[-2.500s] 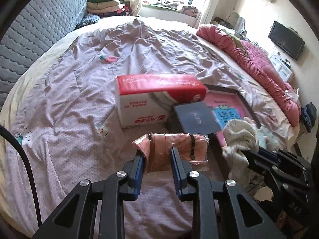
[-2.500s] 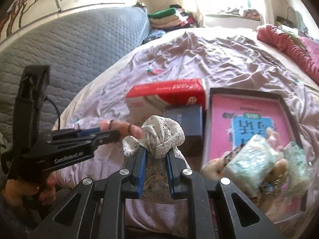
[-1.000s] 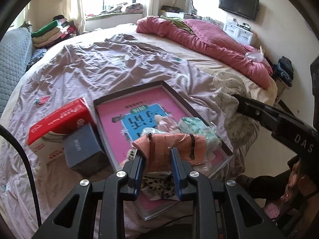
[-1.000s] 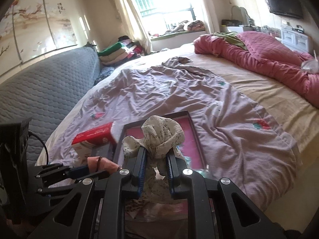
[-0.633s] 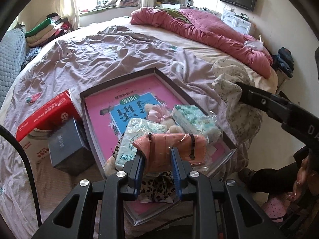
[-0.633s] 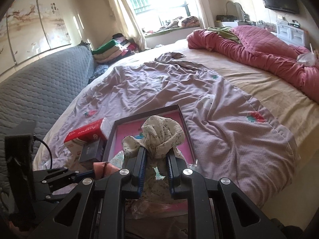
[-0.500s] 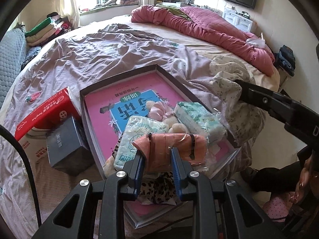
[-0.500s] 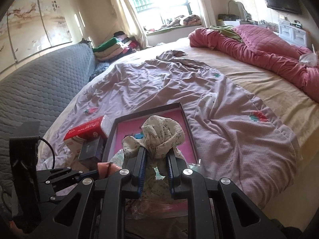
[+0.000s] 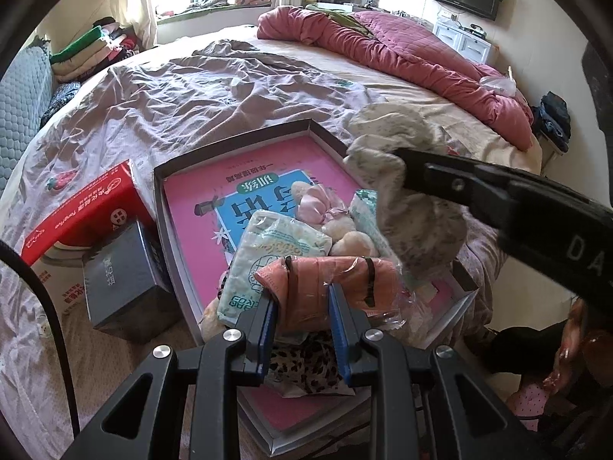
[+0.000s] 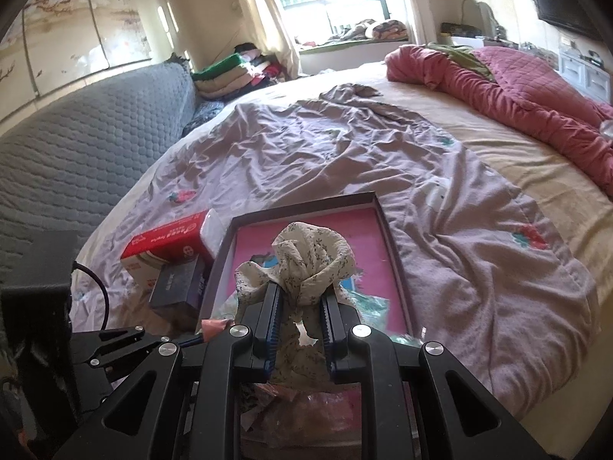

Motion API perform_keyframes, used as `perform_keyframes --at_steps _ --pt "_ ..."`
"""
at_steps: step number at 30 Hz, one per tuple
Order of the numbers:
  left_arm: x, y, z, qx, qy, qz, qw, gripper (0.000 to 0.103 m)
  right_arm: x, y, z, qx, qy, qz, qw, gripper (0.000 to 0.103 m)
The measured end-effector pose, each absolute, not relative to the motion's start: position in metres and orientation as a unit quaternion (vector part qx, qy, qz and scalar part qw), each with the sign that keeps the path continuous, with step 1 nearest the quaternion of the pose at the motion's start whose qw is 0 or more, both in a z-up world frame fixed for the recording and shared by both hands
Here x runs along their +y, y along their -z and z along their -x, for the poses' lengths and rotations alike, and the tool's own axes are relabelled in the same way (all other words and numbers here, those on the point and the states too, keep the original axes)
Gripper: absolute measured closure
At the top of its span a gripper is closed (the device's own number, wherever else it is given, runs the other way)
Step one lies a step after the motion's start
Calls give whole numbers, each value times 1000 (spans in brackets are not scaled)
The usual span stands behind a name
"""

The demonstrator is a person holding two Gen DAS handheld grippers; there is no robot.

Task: Organize soft objects
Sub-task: 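Carry the pink packet with the left gripper over the tray while the right carries the scrunchie there, then lower the scrunchie onto the tray pile and open the right gripper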

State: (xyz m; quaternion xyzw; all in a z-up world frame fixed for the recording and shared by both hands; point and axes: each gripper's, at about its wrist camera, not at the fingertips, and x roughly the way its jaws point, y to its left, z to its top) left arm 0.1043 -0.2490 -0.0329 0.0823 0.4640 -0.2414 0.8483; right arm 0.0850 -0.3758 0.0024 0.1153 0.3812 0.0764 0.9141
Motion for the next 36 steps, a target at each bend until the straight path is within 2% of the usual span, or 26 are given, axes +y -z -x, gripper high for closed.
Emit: perform_keyframes --at_steps 21,25,36 --pt "-246 37 -115 470 246 -63 846 75 -363 43 -141 441 -91 -89 888 79" --pt "-246 37 -115 470 247 -60 845 75 -365 44 -140 438 -94 -93 889 65" --pt "-244 35 -114 471 249 -47 845 74 -371 31 -135 424 -80 -90 898 49"
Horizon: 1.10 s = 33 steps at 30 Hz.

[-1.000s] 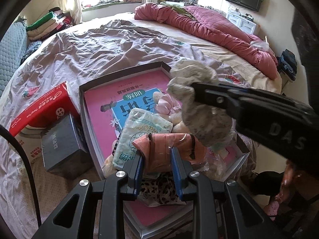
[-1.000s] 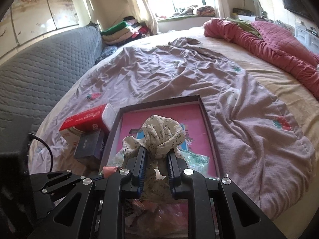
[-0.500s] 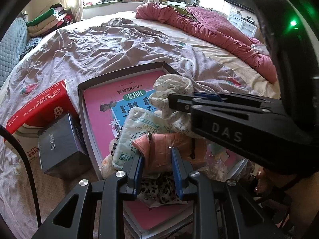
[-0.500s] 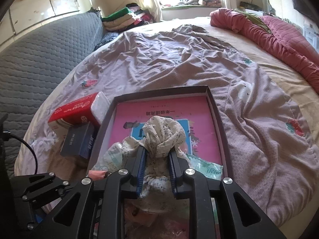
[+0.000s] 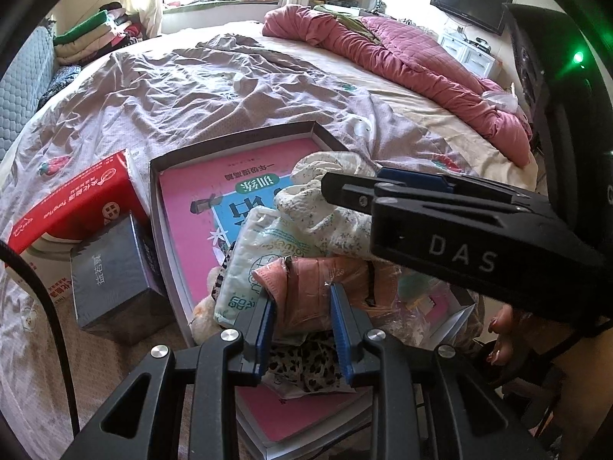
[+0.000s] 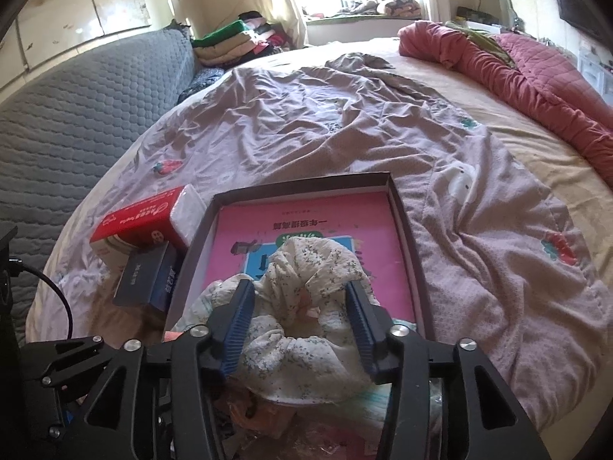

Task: Organize soft objects
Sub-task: 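Lower the scrunchie onto the tray pile and open the right gripper, then open the left gripper to drop the pink packet onto the tray pile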

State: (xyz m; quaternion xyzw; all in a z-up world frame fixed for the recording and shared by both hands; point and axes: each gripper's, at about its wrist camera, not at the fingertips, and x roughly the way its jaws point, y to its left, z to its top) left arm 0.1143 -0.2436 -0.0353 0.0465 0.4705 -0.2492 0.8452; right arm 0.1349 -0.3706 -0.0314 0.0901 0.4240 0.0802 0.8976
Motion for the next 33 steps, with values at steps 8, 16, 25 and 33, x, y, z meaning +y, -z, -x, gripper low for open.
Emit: perform_keyframes --at_steps 8,16,25,33 --pt "-243 33 -112 472 258 -35 843 73 -387 17 -119 404 -62 -108 906 43" --pt "-245 32 -108 473 260 -38 841 70 -404 3 -102 388 -42 -120 913 42" --pt "-250 32 -105 472 256 -49 842 66 -406 6 -95 391 -38 -121 912 42" --pt "-251 30 -103 470 255 -50 844 61 -406 6 -91 389 -37 -120 913 42"
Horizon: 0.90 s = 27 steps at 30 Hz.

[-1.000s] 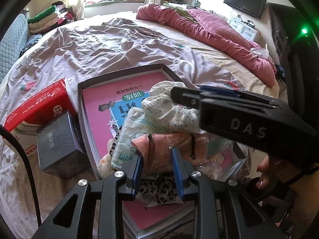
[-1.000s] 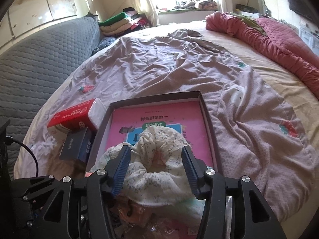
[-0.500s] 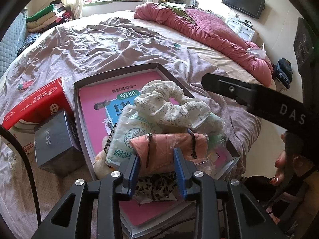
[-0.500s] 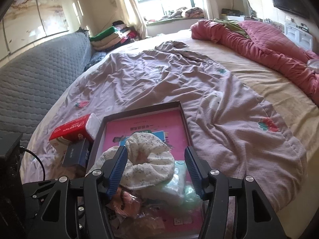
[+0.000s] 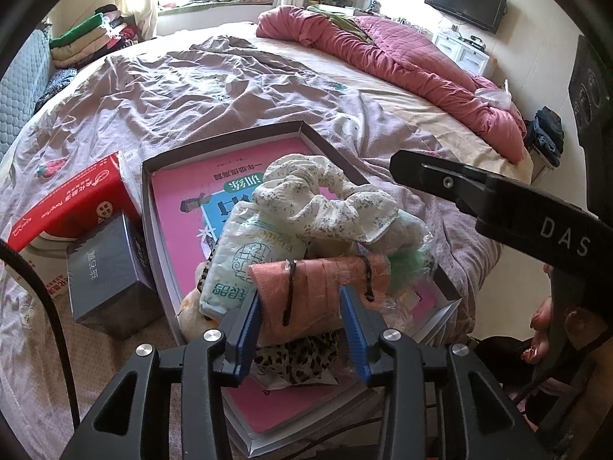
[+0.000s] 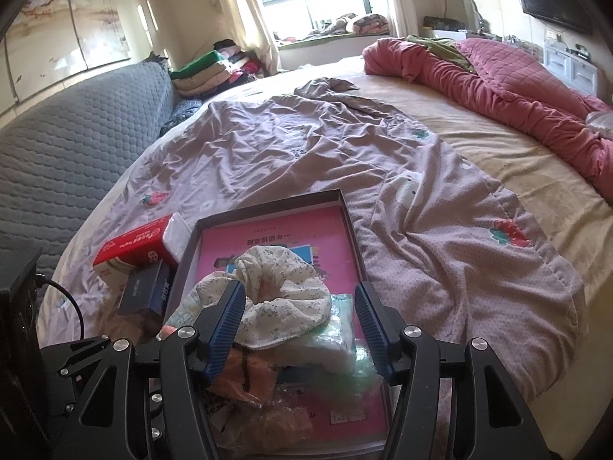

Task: Organize soft objects
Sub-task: 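Open the left gripper to drop the pink packet onto the tray pile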

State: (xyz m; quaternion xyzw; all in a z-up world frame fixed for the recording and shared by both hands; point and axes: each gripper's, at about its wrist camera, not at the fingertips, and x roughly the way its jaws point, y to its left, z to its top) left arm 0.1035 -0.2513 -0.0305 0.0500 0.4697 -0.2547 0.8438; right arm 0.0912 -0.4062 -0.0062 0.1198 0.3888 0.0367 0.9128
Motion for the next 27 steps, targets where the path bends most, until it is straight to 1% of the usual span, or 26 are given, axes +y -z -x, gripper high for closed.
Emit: perform_keyframes --at_steps 2,7,9,19,24,27 --pt "-251 30 -103 469 253 -50 844 59 -406 6 -91 388 -35 -118 913 42" --pt "-248 25 -101 465 254 -46 847 47 -407 4 -87 388 -32 -116 914 41" --pt "-246 21 -101 462 251 -46 849 44 -407 2 -84 387 -30 -113 915 41" --pt "-231 5 -99 447 233 -35 863 37 -401 -14 -75 374 -25 -100 922 40" --pt "-221 -5 -98 439 223 -31 870 35 -396 -21 -72 369 -26 -94 924 40" --pt "-215 -9 -96 435 214 -28 874 32 -391 -28 -70 365 -28 -87 927 40"
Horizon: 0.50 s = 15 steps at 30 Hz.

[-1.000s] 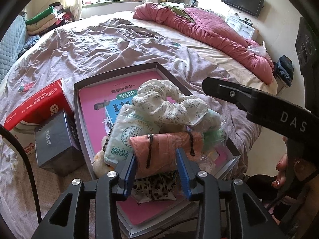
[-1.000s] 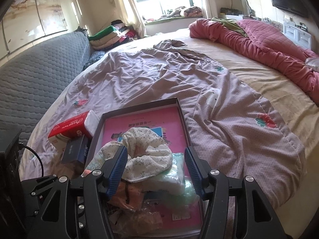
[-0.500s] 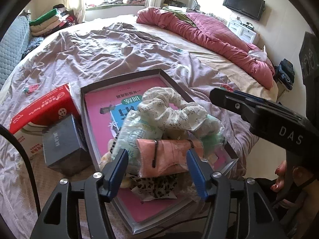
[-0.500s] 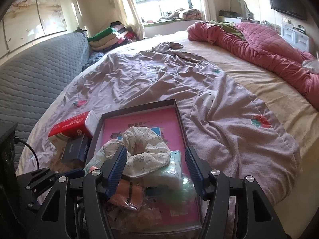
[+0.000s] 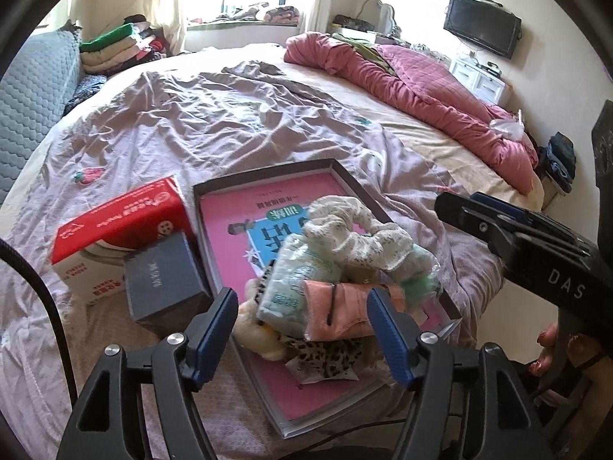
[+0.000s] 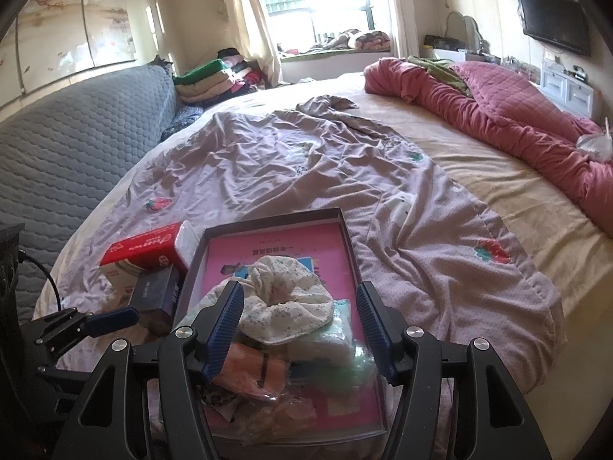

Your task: Organize soft objects

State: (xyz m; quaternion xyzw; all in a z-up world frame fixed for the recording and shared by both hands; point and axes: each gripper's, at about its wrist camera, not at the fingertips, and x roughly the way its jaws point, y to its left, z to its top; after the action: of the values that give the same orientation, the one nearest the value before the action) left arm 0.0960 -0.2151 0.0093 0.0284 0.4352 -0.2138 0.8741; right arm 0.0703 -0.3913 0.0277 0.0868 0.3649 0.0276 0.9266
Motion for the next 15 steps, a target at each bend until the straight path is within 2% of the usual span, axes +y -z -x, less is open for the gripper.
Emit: perform_keyframes --at_steps 8,9,10,11,15 --pt "-202 -24 -89 423 193 -36 885 26 -377 -46 -61 350 -33 -69 934 39" --pt "-200 -26 -88 422 190 -35 886 26 -375 -49 -59 347 -31 -66 935 37" --pt "-198 -27 -87 422 189 -35 886 26 -373 -51 -57 345 -30 -64 936 24" --pt "-196 -29 -86 421 186 -34 887 26 -371 -54 -55 341 -31 -61 937 21" --pt "-188 -35 -79 417 176 -36 891 25 -364 -63 -46 333 -32 -55 941 21"
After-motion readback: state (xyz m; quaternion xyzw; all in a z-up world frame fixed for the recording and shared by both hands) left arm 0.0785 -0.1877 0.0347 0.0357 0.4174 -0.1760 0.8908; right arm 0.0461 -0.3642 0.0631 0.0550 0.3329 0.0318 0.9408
